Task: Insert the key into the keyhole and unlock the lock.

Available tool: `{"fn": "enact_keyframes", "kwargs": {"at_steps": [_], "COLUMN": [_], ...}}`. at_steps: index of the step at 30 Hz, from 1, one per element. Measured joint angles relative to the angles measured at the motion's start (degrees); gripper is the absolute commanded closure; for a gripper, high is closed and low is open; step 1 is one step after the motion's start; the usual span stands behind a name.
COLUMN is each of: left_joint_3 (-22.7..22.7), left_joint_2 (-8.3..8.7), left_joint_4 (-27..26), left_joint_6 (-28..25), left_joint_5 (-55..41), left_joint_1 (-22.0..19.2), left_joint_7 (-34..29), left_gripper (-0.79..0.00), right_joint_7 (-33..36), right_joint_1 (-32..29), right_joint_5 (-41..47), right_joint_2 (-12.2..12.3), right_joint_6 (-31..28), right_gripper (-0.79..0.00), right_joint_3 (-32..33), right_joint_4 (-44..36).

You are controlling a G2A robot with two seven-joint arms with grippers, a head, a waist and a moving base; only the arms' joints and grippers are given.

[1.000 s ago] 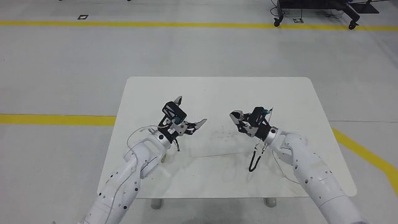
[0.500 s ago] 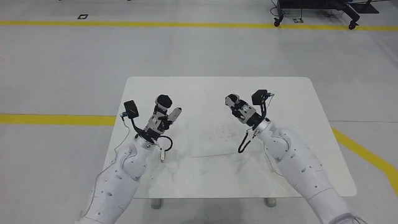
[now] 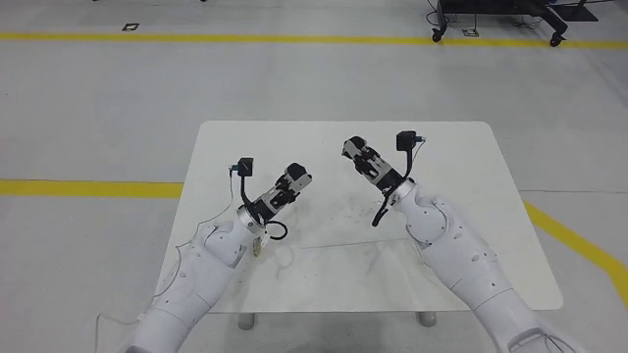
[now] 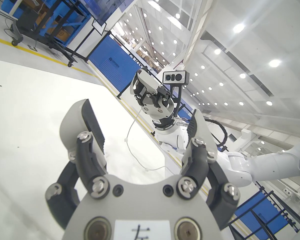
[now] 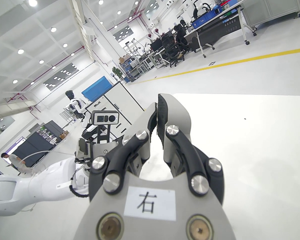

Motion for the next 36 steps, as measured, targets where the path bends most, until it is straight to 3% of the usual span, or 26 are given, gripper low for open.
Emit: {"fn": "enact_keyframes", "kwargs": {"at_steps": [7, 12, 24, 29, 32, 36], "left_joint_3": [1.61, 2.00, 1.49, 1.01, 0.83, 0.69], "left_joint_2": [-1.22, -1.72, -1.95, -1.88, -1.87, -1.89], "left_joint_4": [2.56, 3.18, 0.86, 0.03, -0.33, -0.68], "left_joint_6": [-1.57, -1.82, -1.81, -1.81, -1.81, -1.81], "left_joint_5": [-3.01, -3.01, -1.51, -1.66, -1.76, -2.10], "left_joint_1": [-1.42, -2.10, -1.53, -1.09, -0.87, -0.62], "left_joint_7": [0.02, -0.20, -0.50, -0.95, -1.23, -1.77], "left_gripper": [-0.391, -0.459, -0.296, -0.292, -0.234, -0.215], "right_joint_7": [1.75, 3.10, 3.16, 2.97, 3.08, 3.18], "right_joint_1": [-0.05, -0.09, -0.88, -0.70, -0.61, -0.55], "right_joint_5": [0.86, 2.15, 0.07, -0.54, -0.68, -0.77], "right_joint_2": [-0.39, -0.72, -1.31, -1.49, -1.60, -1.78], "right_joint_6": [-2.05, -3.85, -5.93, -5.90, -6.10, -6.08], "right_gripper": [0.000, 0.000, 0.000, 0.000, 0.000, 0.000], "right_joint_3": [-0.44, -0.91, -1.73, -1.56, -1.49, -1.48], "right_joint_4": [0.36, 0.21, -1.06, -0.70, -0.45, -0.12]}}
